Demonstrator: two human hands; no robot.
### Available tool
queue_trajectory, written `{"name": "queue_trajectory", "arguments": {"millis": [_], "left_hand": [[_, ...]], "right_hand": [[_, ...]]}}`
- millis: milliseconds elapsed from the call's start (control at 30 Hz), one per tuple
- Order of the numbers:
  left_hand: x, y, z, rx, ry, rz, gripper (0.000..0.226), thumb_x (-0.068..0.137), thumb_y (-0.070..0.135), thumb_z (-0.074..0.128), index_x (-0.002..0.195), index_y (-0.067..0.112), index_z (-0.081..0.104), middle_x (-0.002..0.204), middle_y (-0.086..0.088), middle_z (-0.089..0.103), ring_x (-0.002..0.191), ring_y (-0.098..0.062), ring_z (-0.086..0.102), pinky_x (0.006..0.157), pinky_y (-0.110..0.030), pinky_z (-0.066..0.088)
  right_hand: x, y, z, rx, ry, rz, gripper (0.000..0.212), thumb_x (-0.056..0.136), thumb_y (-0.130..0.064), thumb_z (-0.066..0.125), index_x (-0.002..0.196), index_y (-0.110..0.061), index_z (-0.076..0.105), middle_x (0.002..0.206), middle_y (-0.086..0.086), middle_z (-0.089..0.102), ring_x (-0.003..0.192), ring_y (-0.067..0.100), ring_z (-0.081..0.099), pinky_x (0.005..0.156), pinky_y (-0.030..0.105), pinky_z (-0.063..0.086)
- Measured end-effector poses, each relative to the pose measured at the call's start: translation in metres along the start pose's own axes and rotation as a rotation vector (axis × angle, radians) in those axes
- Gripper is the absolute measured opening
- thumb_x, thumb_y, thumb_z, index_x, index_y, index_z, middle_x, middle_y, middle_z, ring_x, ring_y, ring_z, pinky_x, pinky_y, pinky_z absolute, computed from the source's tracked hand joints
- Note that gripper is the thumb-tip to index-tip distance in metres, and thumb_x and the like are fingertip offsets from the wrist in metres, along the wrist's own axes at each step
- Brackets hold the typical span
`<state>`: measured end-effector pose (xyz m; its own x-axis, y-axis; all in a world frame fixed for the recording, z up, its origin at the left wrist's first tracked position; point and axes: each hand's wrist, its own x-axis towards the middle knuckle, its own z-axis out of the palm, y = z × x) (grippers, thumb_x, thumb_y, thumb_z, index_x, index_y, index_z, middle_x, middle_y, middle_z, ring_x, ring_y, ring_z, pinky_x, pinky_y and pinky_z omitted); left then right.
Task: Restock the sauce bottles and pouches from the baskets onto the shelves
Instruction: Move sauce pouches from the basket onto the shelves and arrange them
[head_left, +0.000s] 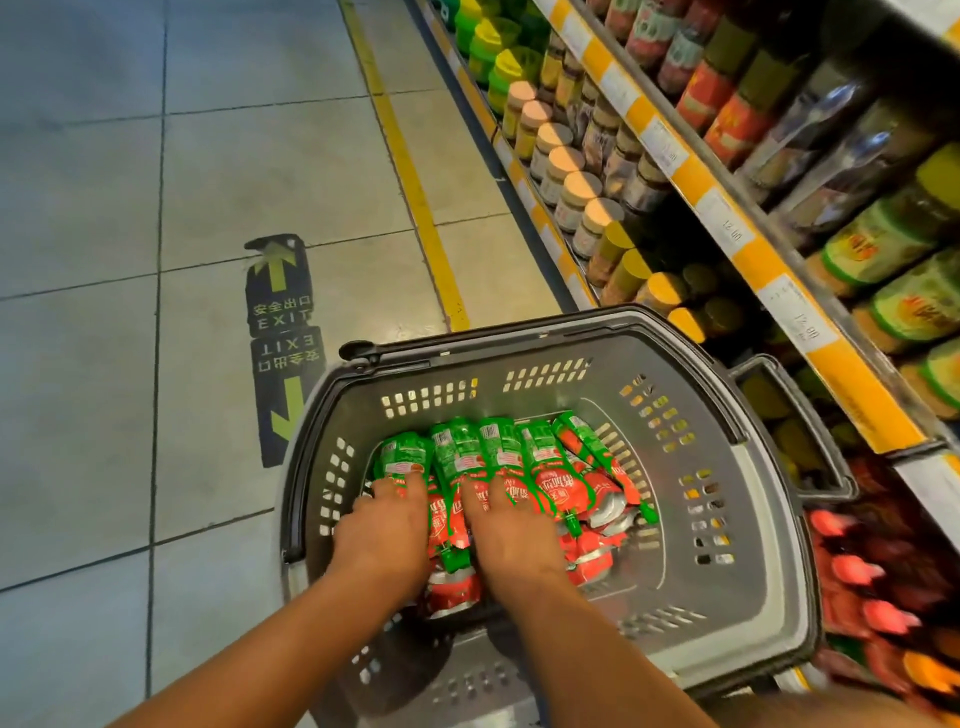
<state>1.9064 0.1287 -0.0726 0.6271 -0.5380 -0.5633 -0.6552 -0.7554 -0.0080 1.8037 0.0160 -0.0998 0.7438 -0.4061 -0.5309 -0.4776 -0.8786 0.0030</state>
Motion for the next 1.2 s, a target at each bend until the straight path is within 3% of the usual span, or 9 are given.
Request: {"name": "queue_trajectory", "arguments": {"millis": [233,367,533,700,767,867,1000,1067,1200], "left_hand": [[0.003,-0.029,-0.039,-0.122,0.388,0.142,0.036,0.088,0.017,0.061,0.122,0.026,0.055,0.102,0.002,0.057,0.083,-0.028,0.066,0.060,-0.039,0.051],[0.018,-0.033,-0.051,-0.246,0.498,0.191,0.021,0.090,0.017,0.065,0.111,0.024,0.064,0.097,0.004,0.064,0.091,-0.025,0.063,0.064,-0.040,0.052],[0.030,-0.028,-0.044,-0.517,0.507,0.179,0.022,0.088,0.014,0.074,0.108,0.021,0.070,0.100,0.002,0.065,0.094,-0.021,0.061,0.075,-0.039,0.053],[0.034,-0.024,-0.035,-0.666,0.408,0.132,0.022,0.087,0.011,0.076,0.106,0.023,0.076,0.099,0.001,0.068,0.092,-0.021,0.064,0.079,-0.041,0.055],[0.035,-0.022,-0.035,-0.687,0.409,0.121,0.023,0.087,0.009,0.075,0.105,0.022,0.077,0.095,0.001,0.072,0.088,-0.021,0.067,0.077,-0.040,0.057],[0.033,-0.024,-0.038,-0.733,0.438,0.097,0.026,0.087,0.005,0.074,0.106,0.022,0.077,0.092,0.003,0.074,0.084,-0.019,0.067,0.075,-0.040,0.058],[0.028,-0.029,-0.042,-0.833,0.489,0.066,0.026,0.091,0.009,0.072,0.114,0.021,0.075,0.090,0.009,0.070,0.079,-0.009,0.065,0.066,-0.032,0.056],[0.022,-0.029,-0.048,-0.894,0.512,0.076,0.021,0.092,0.013,0.072,0.104,0.030,0.075,0.082,0.013,0.069,0.074,-0.004,0.065,0.059,-0.026,0.050],[0.006,-0.020,-0.066,-1.003,0.523,0.116,0.027,0.088,0.018,0.076,0.079,0.042,0.069,0.078,0.011,0.072,0.075,-0.011,0.069,0.069,-0.041,0.058]], "right_hand": [[-0.004,0.011,-0.018,0.106,0.165,0.061,0.053,0.093,-0.002,0.056,0.143,-0.017,0.045,0.133,0.011,0.056,0.106,0.035,0.066,0.069,0.038,0.047],[-0.007,0.022,-0.032,0.208,0.316,0.161,0.027,0.091,-0.001,0.060,0.111,-0.019,0.061,0.106,0.003,0.067,0.095,0.030,0.067,0.063,0.034,0.038],[-0.006,0.027,-0.042,0.427,0.565,0.205,0.009,0.099,-0.022,0.064,0.107,-0.025,0.067,0.092,-0.006,0.067,0.095,0.022,0.058,0.064,0.033,0.043],[-0.008,0.032,-0.055,0.757,0.622,0.348,0.022,0.095,-0.043,0.070,0.113,-0.030,0.072,0.093,-0.006,0.048,0.081,0.016,0.052,0.066,0.032,0.047],[-0.010,0.041,-0.058,0.901,0.628,0.374,0.027,0.096,-0.039,0.069,0.116,-0.021,0.072,0.104,0.003,0.058,0.088,0.015,0.052,0.075,0.030,0.045],[-0.021,0.054,-0.063,1.130,0.670,0.364,0.020,0.098,-0.030,0.068,0.094,-0.011,0.066,0.089,0.006,0.063,0.078,0.016,0.050,0.072,0.033,0.043],[-0.043,0.075,-0.073,1.236,0.733,0.417,0.024,0.099,-0.025,0.067,0.094,-0.002,0.065,0.088,0.004,0.065,0.081,0.024,0.056,0.072,0.035,0.046],[-0.056,0.088,-0.079,1.260,0.802,0.465,0.024,0.100,-0.025,0.067,0.096,-0.001,0.066,0.092,0.006,0.068,0.085,0.028,0.061,0.071,0.033,0.045],[-0.085,0.110,-0.098,1.343,0.946,0.513,0.023,0.098,-0.024,0.071,0.080,-0.010,0.064,0.073,-0.002,0.061,0.064,0.008,0.053,0.057,0.013,0.040]]}}
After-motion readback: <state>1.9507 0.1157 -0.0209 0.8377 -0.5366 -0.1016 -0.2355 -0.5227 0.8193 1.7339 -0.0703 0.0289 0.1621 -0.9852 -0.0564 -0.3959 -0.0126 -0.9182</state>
